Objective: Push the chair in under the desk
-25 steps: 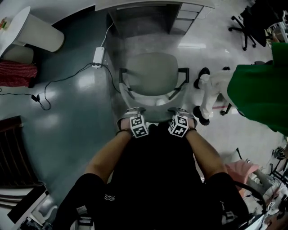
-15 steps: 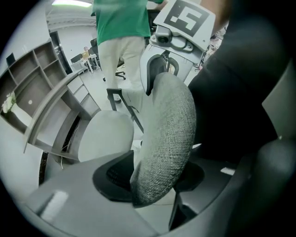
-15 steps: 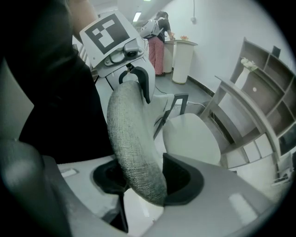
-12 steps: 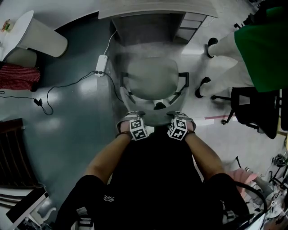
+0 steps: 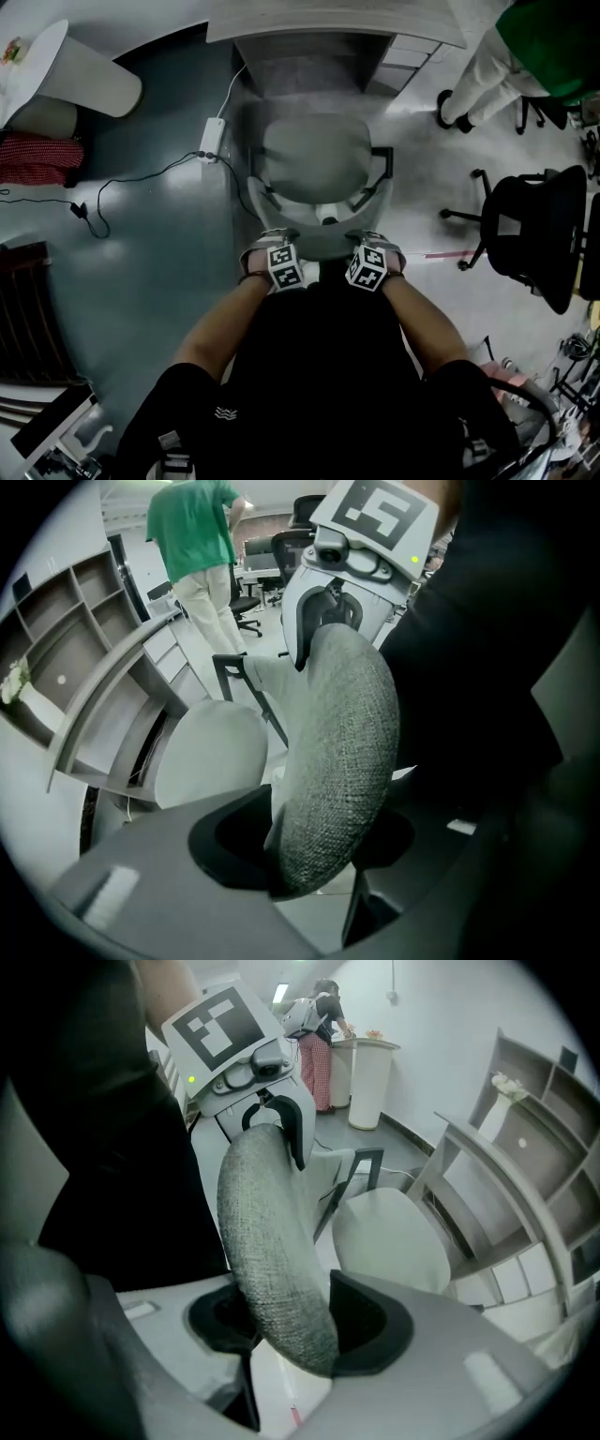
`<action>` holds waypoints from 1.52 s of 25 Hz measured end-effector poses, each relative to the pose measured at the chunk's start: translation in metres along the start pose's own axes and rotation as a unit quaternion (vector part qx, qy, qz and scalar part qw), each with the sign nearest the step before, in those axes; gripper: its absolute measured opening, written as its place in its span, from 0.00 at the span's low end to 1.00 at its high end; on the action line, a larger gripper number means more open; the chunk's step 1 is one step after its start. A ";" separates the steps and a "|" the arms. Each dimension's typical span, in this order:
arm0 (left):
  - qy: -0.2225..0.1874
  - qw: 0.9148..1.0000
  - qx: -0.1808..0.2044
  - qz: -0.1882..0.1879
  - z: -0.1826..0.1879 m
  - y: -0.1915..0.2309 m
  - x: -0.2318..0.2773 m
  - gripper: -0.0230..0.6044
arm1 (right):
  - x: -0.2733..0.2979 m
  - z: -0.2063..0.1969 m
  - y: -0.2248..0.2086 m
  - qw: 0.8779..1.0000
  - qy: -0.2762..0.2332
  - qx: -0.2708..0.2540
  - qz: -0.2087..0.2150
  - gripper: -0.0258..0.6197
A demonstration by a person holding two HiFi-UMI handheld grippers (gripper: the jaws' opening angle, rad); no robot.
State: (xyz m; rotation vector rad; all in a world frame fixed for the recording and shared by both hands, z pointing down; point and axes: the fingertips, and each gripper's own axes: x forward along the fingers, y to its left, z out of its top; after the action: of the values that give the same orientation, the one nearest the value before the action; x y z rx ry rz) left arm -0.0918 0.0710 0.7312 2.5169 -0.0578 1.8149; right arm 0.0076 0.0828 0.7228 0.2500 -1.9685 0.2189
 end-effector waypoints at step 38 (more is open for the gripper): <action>0.009 1.000 -0.006 -0.003 0.031 0.164 0.007 0.36 | 0.000 0.027 -0.168 0.999 -0.006 -0.021 0.028 0.35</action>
State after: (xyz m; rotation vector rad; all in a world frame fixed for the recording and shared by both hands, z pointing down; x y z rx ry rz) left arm -0.0688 -0.0948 0.7301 2.4902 -0.0598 1.8278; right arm 0.0303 -0.0854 0.7183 0.1698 -1.9921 0.2124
